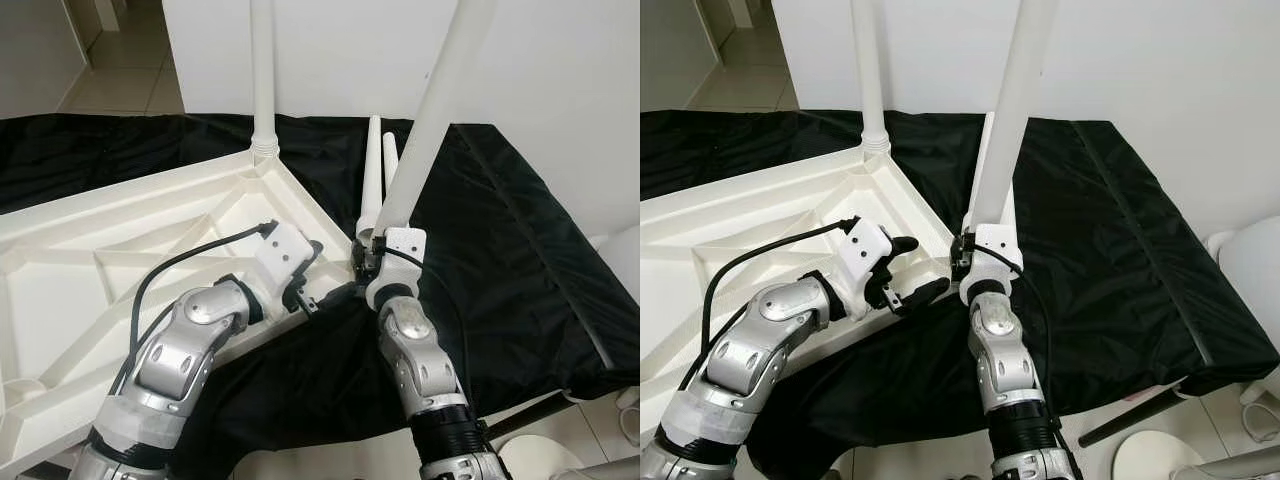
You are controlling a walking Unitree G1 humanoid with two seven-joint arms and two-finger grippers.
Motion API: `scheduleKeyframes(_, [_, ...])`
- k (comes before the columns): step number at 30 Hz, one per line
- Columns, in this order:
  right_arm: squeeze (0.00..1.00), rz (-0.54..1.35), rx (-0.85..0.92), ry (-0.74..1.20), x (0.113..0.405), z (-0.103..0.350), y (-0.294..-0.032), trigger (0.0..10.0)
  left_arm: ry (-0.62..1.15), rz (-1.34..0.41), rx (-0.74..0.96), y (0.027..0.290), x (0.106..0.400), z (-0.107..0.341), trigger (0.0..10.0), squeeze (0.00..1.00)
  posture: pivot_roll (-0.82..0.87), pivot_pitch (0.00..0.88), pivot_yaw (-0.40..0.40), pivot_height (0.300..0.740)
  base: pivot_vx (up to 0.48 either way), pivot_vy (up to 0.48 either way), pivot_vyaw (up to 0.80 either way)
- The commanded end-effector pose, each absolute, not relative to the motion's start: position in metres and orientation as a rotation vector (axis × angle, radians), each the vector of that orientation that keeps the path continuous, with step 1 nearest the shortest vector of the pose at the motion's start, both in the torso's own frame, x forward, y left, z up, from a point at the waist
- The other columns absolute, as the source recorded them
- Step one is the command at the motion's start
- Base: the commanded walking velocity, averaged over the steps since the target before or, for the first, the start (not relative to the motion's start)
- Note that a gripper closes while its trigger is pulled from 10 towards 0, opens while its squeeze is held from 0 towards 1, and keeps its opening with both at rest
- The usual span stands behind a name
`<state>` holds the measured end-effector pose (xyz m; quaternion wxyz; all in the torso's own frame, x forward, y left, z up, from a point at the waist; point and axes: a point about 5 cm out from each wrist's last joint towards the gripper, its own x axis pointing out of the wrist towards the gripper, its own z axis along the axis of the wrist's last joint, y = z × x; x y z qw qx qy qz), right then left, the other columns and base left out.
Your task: Building children table
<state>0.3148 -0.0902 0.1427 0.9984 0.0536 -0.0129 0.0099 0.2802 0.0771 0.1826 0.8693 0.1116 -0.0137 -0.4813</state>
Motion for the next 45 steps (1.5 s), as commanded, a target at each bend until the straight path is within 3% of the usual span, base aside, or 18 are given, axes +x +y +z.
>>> scheduleKeyframes(1, [0.0, 0.038, 0.156, 0.009, 0.31, 0.136, -0.085, 10.0, -0.024, -1.004, 0.236, 0.074, 0.279, 0.181, 10.0, 0.0, 0.03, 0.056, -0.049, 0.74, 0.0, 0.0, 0.0])
scheduleKeyframes(4, [0.0, 0.051, 0.148, -0.004, 0.31, 0.138, -0.086, 10.0, -0.023, -1.008, 0.238, 0.074, 0.279, 0.181, 10.0, 0.0, 0.03, 0.055, -0.049, 0.74, 0.0, 0.0, 0.0])
scheduleKeyframes(5, [0.36, 0.055, 0.154, -0.008, 0.311, 0.139, -0.088, 10.0, -0.023, -1.008, 0.239, 0.074, 0.279, 0.181, 10.0, 0.0, 0.03, 0.055, -0.049, 0.74, 0.0, 0.0, 0.0])
scheduleKeyframes(6, [0.36, 0.055, 0.154, -0.008, 0.311, 0.139, -0.088, 10.0, -0.023, -1.008, 0.239, 0.074, 0.279, 0.181, 10.0, 0.0, 0.03, 0.055, -0.049, 0.74, 0.0, 0.0, 0.0])
scheduleKeyframes(7, [1.0, 0.058, 0.157, -0.016, 0.31, 0.14, -0.091, 10.0, -0.024, -1.006, 0.24, 0.075, 0.28, 0.182, 10.0, 0.0, 0.04, 0.053, -0.051, 0.74, 0.0, 0.0, 0.0])
scheduleKeyframes(13, [1.0, 0.126, 0.175, -0.041, 0.312, 0.148, -0.102, 10.0, -0.025, -1.003, 0.24, 0.075, 0.279, 0.181, 10.0, 0.0, 0.04, 0.054, -0.056, 0.74, 0.0, 0.0, 0.0])
scheduleKeyframes(14, [0.2, 0.235, 0.154, -0.048, 0.313, 0.15, -0.108, 10.0, -0.025, -1.004, 0.237, 0.073, 0.278, 0.181, 10.0, 0.0, 0.04, 0.055, -0.059, 0.74, 0.0, 0.0, 0.0])
scheduleKeyframes(19, [0.2, 0.271, 0.145, -0.047, 0.313, 0.15, -0.109, 10.0, -0.025, -1.005, 0.235, 0.073, 0.278, 0.181, 10.0, 0.0, 0.04, 0.055, -0.059, 0.74, 0.0, 0.0, 0.0])
scheduleKeyframes(20, [0.0, 0.307, 0.13, -0.046, 0.314, 0.15, -0.111, 10.0, -0.025, -1.007, 0.234, 0.072, 0.277, 0.181, 10.0, 0.0, 0.04, 0.057, -0.059, 0.74, 0.0, 0.0, 0.0])
scheduleKeyframes(25, [0.0, 0.49, -0.049, -0.074, 0.326, 0.153, -0.122, 10.0, -0.007, -1.029, 0.223, 0.066, 0.271, 0.176, 10.0, 0.0, 0.05, 0.062, -0.052, 0.74, 0.0, 0.0, 0.0])
scheduleKeyframes(41, [0.0, 0.694, -0.173, -0.079, 0.343, 0.156, -0.131, 9.9, 0.007, -1.023, 0.208, 0.061, 0.267, 0.17, 10.0, 0.0, 0.07, 0.066, -0.056, 0.74, 0.0, 0.0, 0.0])
scheduleKeyframes(42, [0.0, 0.698, -0.175, -0.081, 0.344, 0.156, -0.132, 7.1, 0.008, -1.021, 0.208, 0.061, 0.268, 0.17, 10.0, 0.0, 0.07, 0.067, -0.056, 0.74, 0.0, 0.0, 0.0])
scheduleKeyframes(45, [0.0, 0.701, -0.177, -0.082, 0.344, 0.156, -0.133, 7.1, 0.009, -1.02, 0.209, 0.062, 0.268, 0.17, 10.0, 0.0, 0.07, 0.067, -0.056, 0.74, 0.0, 0.0, 0.0])
